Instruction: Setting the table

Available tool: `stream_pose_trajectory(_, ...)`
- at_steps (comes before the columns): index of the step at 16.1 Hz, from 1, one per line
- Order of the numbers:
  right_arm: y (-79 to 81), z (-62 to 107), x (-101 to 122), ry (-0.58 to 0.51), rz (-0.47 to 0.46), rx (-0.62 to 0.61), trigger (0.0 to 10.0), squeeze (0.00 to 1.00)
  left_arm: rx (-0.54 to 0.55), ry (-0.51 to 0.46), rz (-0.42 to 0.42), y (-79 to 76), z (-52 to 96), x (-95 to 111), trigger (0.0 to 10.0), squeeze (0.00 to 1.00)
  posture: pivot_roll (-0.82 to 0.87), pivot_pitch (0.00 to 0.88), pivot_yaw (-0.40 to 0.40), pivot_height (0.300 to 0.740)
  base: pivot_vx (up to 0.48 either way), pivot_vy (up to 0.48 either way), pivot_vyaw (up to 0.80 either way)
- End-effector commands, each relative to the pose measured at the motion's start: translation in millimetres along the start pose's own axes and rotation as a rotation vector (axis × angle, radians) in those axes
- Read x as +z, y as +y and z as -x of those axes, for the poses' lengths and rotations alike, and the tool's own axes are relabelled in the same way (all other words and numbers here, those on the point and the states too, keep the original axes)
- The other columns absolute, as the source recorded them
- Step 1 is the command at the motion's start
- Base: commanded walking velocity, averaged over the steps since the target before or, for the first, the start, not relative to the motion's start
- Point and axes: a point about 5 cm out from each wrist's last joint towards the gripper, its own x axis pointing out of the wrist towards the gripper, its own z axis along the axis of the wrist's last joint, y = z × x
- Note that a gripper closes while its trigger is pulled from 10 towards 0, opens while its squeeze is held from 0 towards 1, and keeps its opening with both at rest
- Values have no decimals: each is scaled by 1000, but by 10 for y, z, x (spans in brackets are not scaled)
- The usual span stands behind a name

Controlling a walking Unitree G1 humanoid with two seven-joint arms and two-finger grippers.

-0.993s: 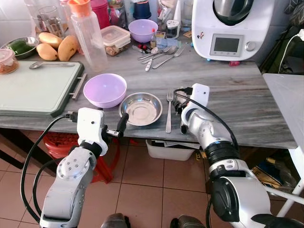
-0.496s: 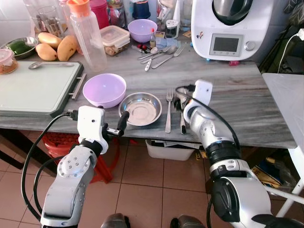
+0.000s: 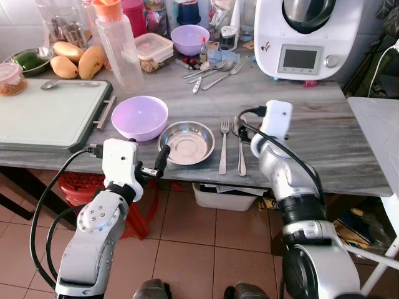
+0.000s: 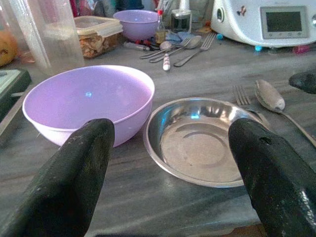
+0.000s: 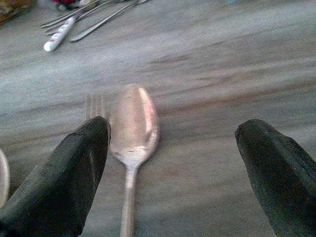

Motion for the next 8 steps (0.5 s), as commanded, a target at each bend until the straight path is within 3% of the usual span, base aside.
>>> stream_pose_trajectory(1, -4, 52, -8, -2, 29, -15, 10000, 1000, 3, 8, -6, 7, -2, -20, 10000, 0, 12, 3, 38, 740, 0, 0, 0)
stream_pose_trajectory(5, -116, 291, -249, 58, 65, -56, 10000, 1000, -1, 9, 0, -7, 3, -27, 10000, 0, 2, 12, 39, 740, 0, 0, 0)
stream_pose_trajectory(8, -122, 349, -353, 104, 53, -59, 10000, 1000, -3, 11, 0, -11, 9, -29, 10000, 0, 4, 17, 39, 740, 0, 0, 0)
